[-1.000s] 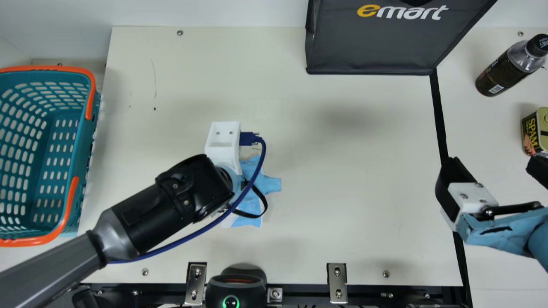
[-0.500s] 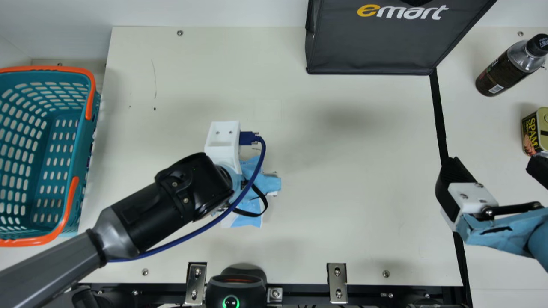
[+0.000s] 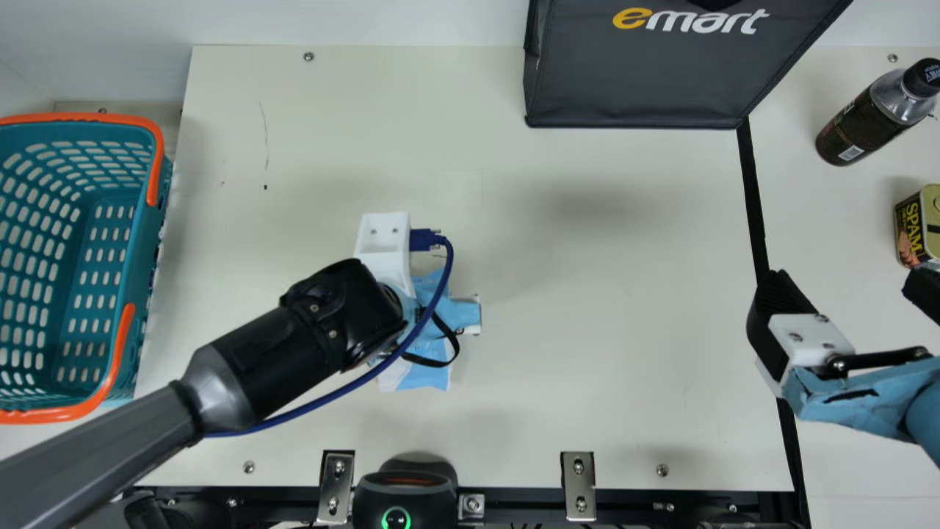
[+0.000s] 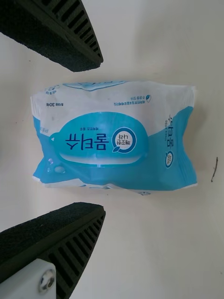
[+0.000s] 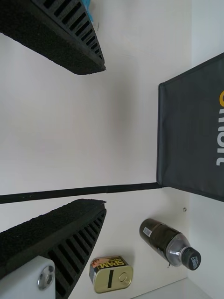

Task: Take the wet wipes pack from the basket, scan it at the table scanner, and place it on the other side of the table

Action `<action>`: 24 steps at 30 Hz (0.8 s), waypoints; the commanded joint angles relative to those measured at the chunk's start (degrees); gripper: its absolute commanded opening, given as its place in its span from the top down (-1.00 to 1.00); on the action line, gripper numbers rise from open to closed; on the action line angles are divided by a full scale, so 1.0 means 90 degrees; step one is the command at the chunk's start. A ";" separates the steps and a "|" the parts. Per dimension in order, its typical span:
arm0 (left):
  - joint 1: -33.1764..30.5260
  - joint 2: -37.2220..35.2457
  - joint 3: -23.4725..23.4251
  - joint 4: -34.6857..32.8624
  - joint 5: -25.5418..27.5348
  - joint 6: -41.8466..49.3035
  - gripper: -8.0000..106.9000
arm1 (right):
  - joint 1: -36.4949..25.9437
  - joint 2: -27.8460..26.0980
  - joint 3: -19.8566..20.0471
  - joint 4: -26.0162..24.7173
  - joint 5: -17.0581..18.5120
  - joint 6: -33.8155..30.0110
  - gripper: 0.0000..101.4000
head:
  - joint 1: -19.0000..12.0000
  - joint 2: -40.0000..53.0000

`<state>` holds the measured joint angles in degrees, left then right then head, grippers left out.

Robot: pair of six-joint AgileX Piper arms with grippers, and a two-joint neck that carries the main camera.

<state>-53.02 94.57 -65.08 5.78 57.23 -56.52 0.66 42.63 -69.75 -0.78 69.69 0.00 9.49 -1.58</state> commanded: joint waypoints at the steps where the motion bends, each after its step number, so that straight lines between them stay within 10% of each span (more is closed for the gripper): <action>1: 0.0008 0.0034 0.0028 -0.0019 -0.0019 0.0014 -0.71 | 0.0000 0.0000 0.0000 0.0000 0.0000 0.0000 -0.87 | -0.0175 0.0000; 24: 0.0133 0.0448 0.0335 -0.0295 -0.0528 0.0271 -0.71 | 0.0000 0.0000 0.0000 0.0000 0.0000 0.0000 -0.87 | -0.0175 0.0000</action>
<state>-51.89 98.55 -62.14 3.22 52.58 -54.22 0.66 42.63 -69.75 -0.78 69.69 0.00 9.49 -1.58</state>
